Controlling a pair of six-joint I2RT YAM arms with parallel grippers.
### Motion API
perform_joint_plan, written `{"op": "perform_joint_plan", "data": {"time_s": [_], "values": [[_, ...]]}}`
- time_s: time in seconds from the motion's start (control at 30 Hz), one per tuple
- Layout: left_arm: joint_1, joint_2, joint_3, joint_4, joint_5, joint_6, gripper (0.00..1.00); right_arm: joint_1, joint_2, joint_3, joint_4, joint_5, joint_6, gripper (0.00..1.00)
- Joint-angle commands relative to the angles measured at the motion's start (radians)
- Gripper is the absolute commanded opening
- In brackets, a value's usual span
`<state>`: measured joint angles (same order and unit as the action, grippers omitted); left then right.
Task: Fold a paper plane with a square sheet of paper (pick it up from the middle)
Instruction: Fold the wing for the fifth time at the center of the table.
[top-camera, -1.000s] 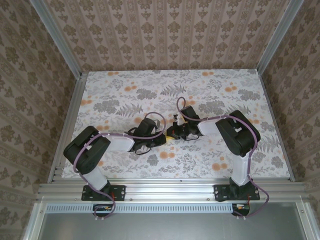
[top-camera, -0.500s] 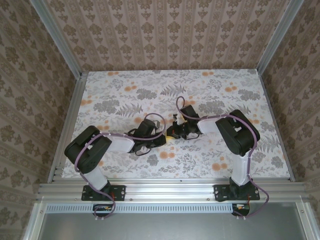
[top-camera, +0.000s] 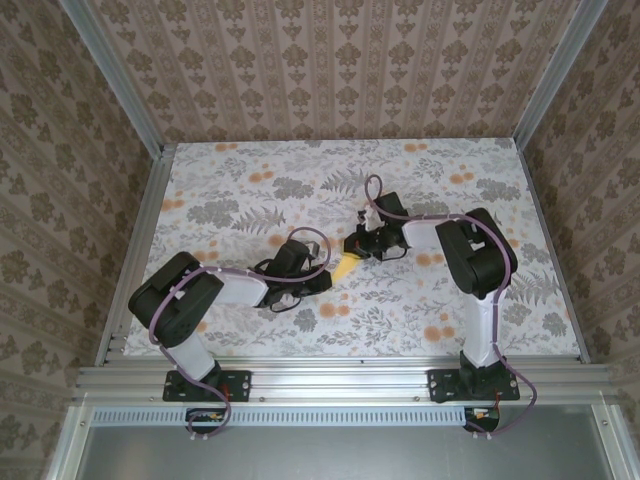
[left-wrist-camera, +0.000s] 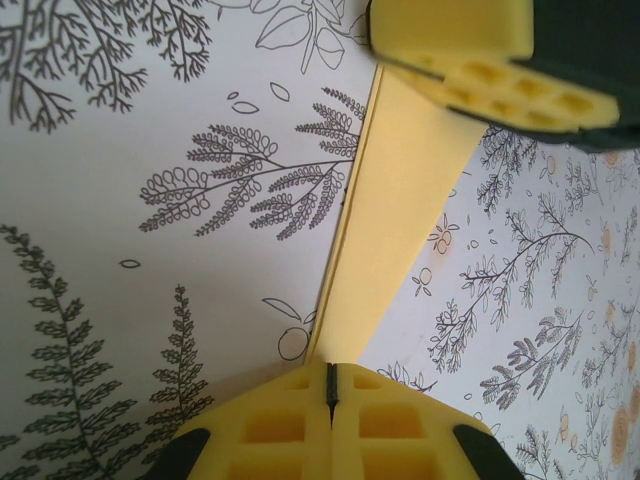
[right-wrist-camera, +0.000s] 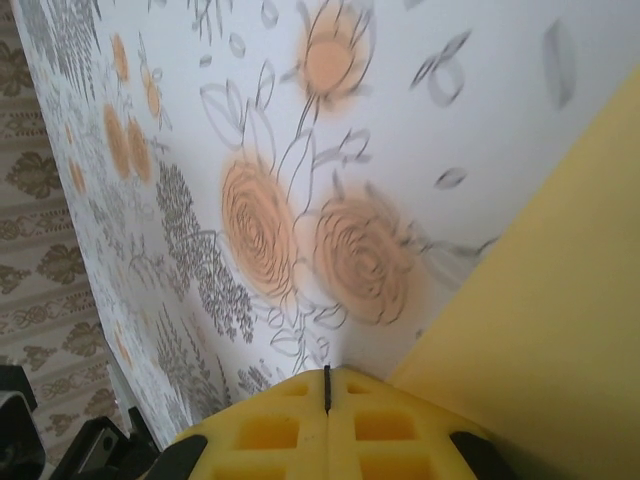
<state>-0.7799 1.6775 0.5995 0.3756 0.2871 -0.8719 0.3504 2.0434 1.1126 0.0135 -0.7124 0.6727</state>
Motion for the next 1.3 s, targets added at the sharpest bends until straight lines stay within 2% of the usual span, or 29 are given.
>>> {"op": "perform_joint_plan", "data": {"time_s": [0.0, 0.53, 0.77, 0.93, 1.03, 1.17, 1.27], "values": [[-0.009, 0.033, -0.050, -0.193, -0.011, 0.002, 0.00, -0.047, 0.051, 0.034, -0.049, 0.086, -0.049, 0.05], [-0.008, 0.018, -0.043, -0.216, -0.012, 0.006, 0.00, -0.179, 0.117, 0.141, -0.008, 0.106, -0.012, 0.05], [-0.011, 0.000, 0.006, -0.276, -0.031, 0.035, 0.01, -0.196, 0.039, 0.200, -0.035, 0.126, -0.026, 0.08], [-0.012, -0.078, 0.088, -0.372, -0.071, 0.091, 0.14, -0.198, -0.110, 0.166, -0.111, 0.169, -0.064, 0.24], [-0.013, -0.122, 0.151, -0.426, -0.076, 0.134, 0.26, -0.197, -0.216, 0.097, -0.146, 0.221, -0.082, 0.37], [-0.022, -0.148, 0.244, -0.530, -0.109, 0.200, 0.46, -0.197, -0.358, -0.022, -0.155, 0.277, -0.095, 0.56], [-0.047, -0.138, 0.329, -0.634, -0.183, 0.256, 0.57, -0.197, -0.462, -0.112, -0.174, 0.348, -0.108, 0.67]]}}
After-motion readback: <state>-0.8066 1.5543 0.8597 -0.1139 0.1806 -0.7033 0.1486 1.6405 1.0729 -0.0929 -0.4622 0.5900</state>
